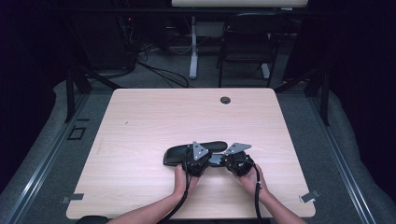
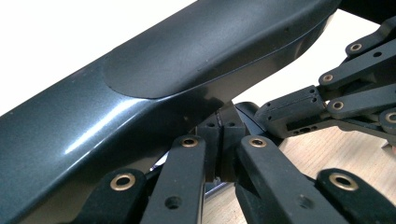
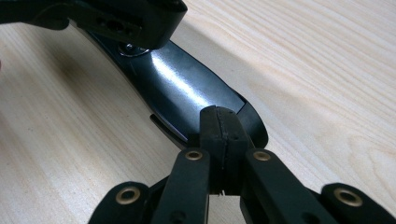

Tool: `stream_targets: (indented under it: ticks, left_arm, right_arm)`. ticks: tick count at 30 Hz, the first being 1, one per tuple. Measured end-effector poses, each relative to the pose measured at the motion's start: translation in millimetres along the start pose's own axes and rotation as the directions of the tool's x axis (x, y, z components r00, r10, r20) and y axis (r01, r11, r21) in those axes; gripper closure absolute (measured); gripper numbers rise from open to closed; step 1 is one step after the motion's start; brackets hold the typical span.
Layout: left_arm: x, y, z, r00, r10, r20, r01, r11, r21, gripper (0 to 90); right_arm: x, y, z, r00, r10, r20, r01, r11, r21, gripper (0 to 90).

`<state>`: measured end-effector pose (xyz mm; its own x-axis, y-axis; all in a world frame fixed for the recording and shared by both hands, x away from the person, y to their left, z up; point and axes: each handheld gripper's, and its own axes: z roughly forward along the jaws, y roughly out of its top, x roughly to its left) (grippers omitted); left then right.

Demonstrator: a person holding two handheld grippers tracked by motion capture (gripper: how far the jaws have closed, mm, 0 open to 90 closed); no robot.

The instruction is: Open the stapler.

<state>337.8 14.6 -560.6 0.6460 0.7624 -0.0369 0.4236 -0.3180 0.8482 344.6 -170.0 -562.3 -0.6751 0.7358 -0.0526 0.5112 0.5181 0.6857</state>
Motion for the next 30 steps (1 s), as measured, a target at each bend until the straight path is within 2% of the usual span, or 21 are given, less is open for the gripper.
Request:
stream_targets:
  ticks: [8, 26, 30]
  left_arm:
    - [-0.1, 1.8, -2.2, 0.9999, 0.009, -0.009, -0.009, 0.9999, -0.013, 90.0]
    - [2.4, 9.1, -12.4, 0.9997, -0.018, -0.015, 0.017, 0.9977, -0.066, 90.0]
    - [0.6, 10.6, -15.7, 0.9995, -0.019, -0.027, 0.017, 0.9962, -0.086, 90.0]
  right_arm:
    - [-0.4, -0.3, 0.6, 1.0000, 0.000, 0.000, 0.000, 1.000, -0.009, 90.0]
    - [0.6, -0.2, 0.1, 0.9999, -0.012, 0.005, 0.012, 1.000, -0.005, 90.0]
    - [1.0, -0.1, 0.3, 1.0000, -0.009, 0.004, 0.009, 1.000, -0.006, 90.0]
